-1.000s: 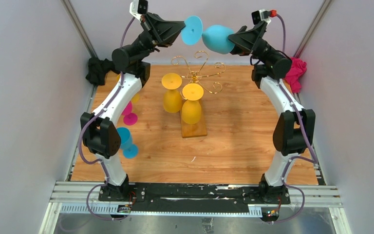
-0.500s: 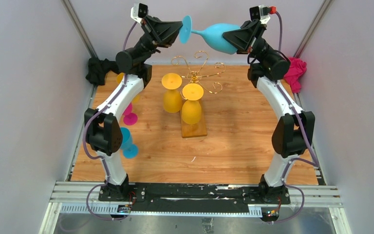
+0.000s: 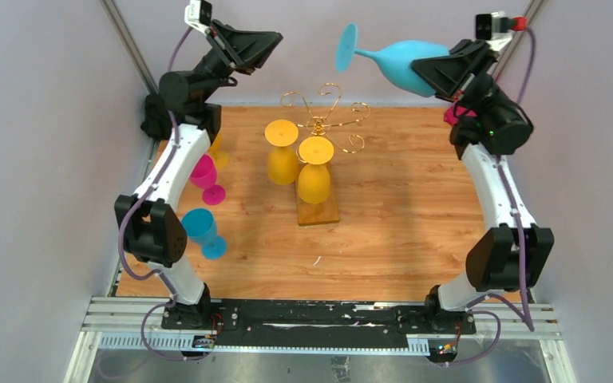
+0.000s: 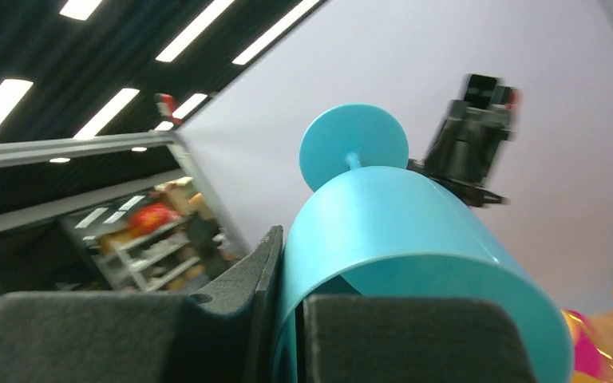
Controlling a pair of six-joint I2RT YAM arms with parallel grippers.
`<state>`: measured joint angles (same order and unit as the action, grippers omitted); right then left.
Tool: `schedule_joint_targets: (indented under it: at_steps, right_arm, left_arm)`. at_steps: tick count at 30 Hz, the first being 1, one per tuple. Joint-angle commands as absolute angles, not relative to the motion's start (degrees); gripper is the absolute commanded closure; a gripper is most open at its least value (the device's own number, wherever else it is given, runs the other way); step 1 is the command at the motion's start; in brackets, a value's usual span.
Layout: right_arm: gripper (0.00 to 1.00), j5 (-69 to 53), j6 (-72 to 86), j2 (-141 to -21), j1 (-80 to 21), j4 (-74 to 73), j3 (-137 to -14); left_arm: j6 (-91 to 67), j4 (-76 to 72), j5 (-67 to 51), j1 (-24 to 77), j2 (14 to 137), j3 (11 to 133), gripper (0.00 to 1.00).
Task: Take the wine glass off the wine glass rack
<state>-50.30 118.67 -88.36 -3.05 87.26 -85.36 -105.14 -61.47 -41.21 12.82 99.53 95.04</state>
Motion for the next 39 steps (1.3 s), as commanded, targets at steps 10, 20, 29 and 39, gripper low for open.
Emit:
schedule_joint_targets:
  at_steps: [10,20,29,39]
  right_arm:
    - [1.0,-42.3,28.4,-87.2,7.0,-40.2,-121.8]
    - [1.0,-8.8,10.8,-108.4,7.3,-69.5,-136.2]
    - [1.0,0.0,5.7,-123.6,7.2,-70.6,-138.6]
    - [1.0,5.1,4.1,-130.2,7.1,-69.4,-137.2]
  left_arm:
    - [-30.5,37.8,-9.5,15.9,84.4,116.5,1.0]
    - [-23.5,45.3,10.9,22.5,80.0,108.6,1.0]
    - [-20.5,46.4,18.1,26.9,78.6,100.0,1.0]
    - [-19.2,46.3,19.3,27.1,78.1,98.3,1.0]
